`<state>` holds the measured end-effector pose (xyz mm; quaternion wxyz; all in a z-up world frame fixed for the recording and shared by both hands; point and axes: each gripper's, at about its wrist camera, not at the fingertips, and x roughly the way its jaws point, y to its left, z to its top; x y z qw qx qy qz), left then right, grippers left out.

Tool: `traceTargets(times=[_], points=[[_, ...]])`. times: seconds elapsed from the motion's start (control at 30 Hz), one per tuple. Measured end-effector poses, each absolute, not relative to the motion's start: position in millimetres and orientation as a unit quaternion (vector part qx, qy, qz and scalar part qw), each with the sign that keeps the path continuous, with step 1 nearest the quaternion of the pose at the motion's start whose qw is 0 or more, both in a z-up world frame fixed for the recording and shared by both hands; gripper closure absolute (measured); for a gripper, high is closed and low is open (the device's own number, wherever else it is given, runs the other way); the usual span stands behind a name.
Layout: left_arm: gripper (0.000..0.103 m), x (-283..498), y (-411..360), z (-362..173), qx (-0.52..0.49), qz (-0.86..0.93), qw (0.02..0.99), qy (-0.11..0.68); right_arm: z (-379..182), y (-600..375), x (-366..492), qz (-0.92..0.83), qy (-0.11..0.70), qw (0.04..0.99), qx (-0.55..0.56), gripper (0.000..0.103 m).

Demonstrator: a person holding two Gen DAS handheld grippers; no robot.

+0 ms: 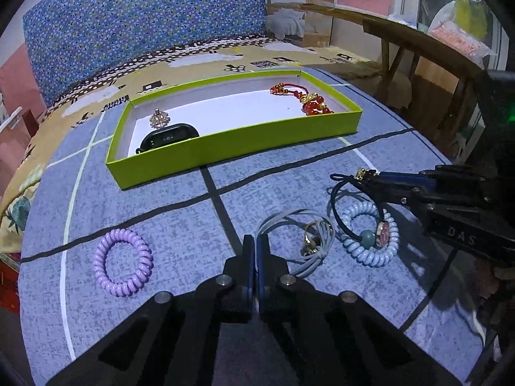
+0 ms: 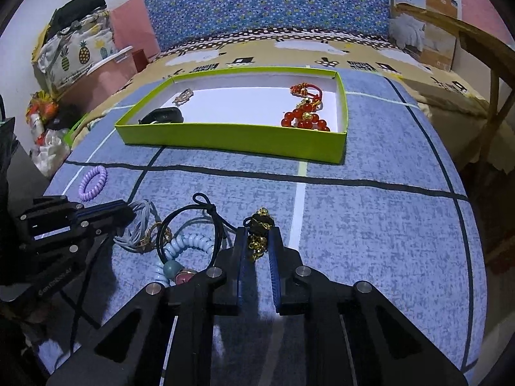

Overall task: Organize jewelry
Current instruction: 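Grasp the gold charm with the right tool while the left tool grasps the grey hair tie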

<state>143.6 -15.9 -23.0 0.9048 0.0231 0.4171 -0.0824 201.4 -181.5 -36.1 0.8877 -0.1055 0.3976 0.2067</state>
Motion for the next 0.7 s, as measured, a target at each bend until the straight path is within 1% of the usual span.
traceTargets(times=[0.27,0.7], points=[[0.102,123.7,-5.9,-14.6,-0.006,-0.089,0.913,0.399,-30.0,-191.4,188.2,0.209,0.384,0.895,-0.094,0.09],[0.102,102.9,5.7,16.9,-0.033,-0.098,0.93,0.354,-9.4,-200.7,159.2,0.224,0.356,0.904,-0.071,0.09]])
